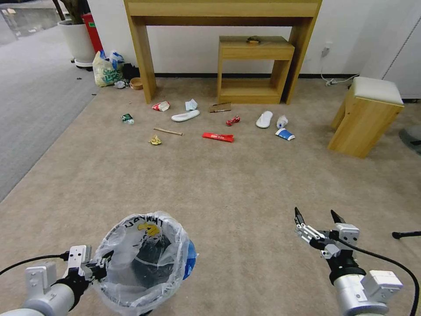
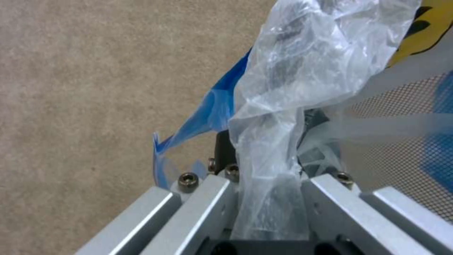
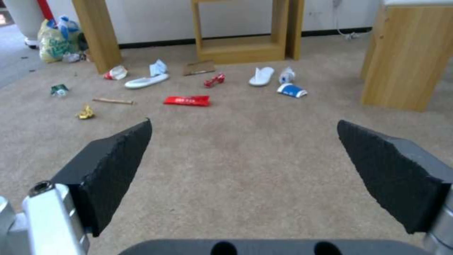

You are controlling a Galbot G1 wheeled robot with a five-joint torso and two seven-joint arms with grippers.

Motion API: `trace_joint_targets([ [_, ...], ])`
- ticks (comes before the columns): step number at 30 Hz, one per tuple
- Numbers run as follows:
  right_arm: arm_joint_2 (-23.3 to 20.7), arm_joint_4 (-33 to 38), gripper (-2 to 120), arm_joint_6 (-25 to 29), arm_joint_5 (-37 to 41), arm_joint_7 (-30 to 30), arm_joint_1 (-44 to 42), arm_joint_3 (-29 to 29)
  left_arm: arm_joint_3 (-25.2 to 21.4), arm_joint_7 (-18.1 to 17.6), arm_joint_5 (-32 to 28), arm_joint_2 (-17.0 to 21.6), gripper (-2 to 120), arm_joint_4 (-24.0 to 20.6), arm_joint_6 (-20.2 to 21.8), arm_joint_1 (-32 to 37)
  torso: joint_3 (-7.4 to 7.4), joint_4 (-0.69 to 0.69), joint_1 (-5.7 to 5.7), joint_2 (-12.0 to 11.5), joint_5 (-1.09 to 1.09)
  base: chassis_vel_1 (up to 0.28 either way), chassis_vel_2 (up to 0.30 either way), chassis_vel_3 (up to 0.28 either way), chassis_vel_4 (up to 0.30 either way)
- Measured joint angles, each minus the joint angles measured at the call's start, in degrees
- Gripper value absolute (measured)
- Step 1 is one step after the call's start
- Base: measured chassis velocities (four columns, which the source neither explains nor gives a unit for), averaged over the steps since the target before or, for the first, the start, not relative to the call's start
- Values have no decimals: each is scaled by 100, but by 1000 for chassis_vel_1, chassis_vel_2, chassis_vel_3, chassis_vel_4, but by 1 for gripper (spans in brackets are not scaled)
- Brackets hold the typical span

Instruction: Pick up the trash bin and place the garbage on the floor into it.

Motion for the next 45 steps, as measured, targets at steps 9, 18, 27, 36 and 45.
trace_joint_targets([
  [9, 4, -26, 100, 55, 7, -6, -18, -6, 12, 156, 171, -5, 0, -47, 1, 30, 0, -1, 1, 0, 0, 37, 127, -46, -125],
  [18, 9, -70, 100, 98, 12, -11, -31, 0, 41, 234, 294, -41, 0, -48, 1, 30, 1, 0, 1, 0, 0, -6, 154, 11, -158],
  [27, 17, -118, 100, 104, 23, -16, -18, -5, 68, 270, 347, -52, 0, -46, 1, 12, 1, 0, 0, 0, 0, -9, 158, 10, -159],
  [36, 20, -156, 100, 108, 36, -35, -21, 3, 113, 358, 472, -100, 0, -37, 1, -3, 0, 0, 0, 0, 0, -15, 146, 9, -138],
  [45, 26, -182, 100, 107, 20, -40, -11, -16, 114, 391, 493, -101, 0, -14, 2, -14, 0, 0, 0, 0, 1, -55, 186, 56, -184],
])
